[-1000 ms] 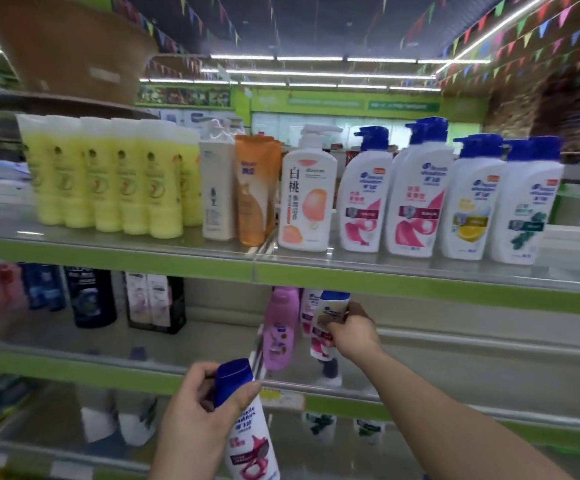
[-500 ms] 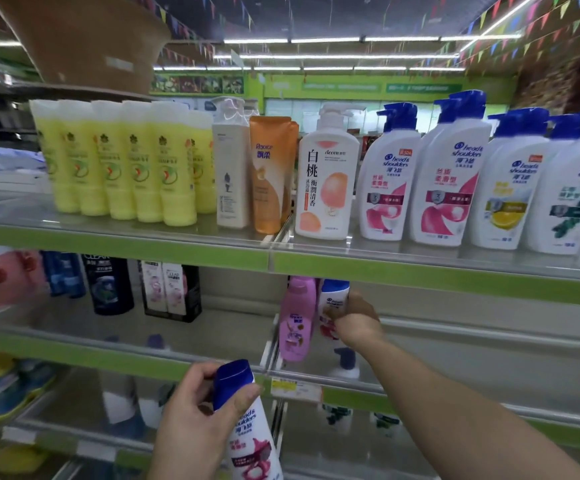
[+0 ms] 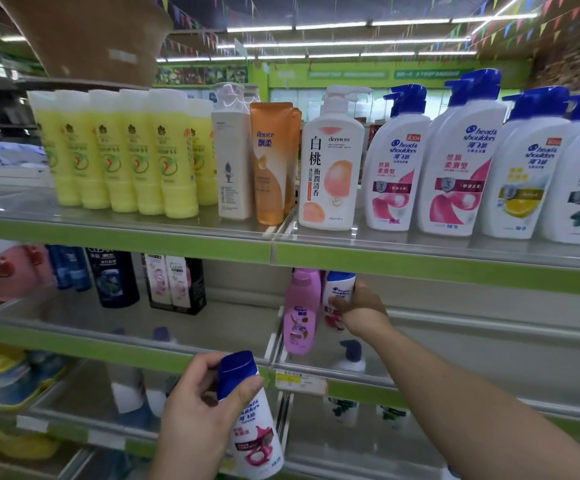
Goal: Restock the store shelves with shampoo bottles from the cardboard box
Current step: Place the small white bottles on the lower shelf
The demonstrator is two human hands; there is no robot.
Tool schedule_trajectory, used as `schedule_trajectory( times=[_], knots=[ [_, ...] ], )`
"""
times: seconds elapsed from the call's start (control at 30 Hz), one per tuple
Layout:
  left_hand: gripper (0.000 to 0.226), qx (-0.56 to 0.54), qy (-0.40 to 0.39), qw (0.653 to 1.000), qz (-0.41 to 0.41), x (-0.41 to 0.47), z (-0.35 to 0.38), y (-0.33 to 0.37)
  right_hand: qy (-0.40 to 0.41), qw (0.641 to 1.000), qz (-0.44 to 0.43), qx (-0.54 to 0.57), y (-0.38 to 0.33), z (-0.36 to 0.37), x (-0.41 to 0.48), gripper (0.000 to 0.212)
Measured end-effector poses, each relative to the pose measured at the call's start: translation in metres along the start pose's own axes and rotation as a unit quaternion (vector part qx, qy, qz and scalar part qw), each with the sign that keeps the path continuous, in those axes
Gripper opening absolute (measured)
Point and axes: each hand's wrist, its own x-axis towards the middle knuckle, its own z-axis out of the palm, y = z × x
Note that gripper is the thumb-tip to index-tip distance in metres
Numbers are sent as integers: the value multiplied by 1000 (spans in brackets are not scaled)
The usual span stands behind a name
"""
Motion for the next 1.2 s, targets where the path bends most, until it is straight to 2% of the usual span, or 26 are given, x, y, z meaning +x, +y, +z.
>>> schedule_trajectory(
  times=[0.37,0.73,0.8,0.9,0.93,1.0,1.1,1.2],
  knots=[
    [42,7,-22,1000,17,4,2,-1,3,1000,-10,-7,1,-4,2,34],
    [42,5,-41,998,42,7,14,6,-33,999,-3,43,2,-6,-9,33],
    [43,5,-46,998,44,6,18,10,-46,998,0,50,7,-9,-13,42],
    [41,13,-57,997,58,5,25,20,-30,996,38,70,13,-20,-27,71],
    [41,11,-62,996,61,5,27,22,-14,996,42,83,15,-25,-34,69],
    [40,3,-72,995,64,6,33,27,-10,992,20,120,17,-34,-51,48],
    [37,-7,-76,994,75,6,44,34,-103,983,-19,153,16,-44,-88,22],
    [32,-13,-90,993,80,6,56,37,-174,969,-34,174,15,-54,-123,15]
  ],
)
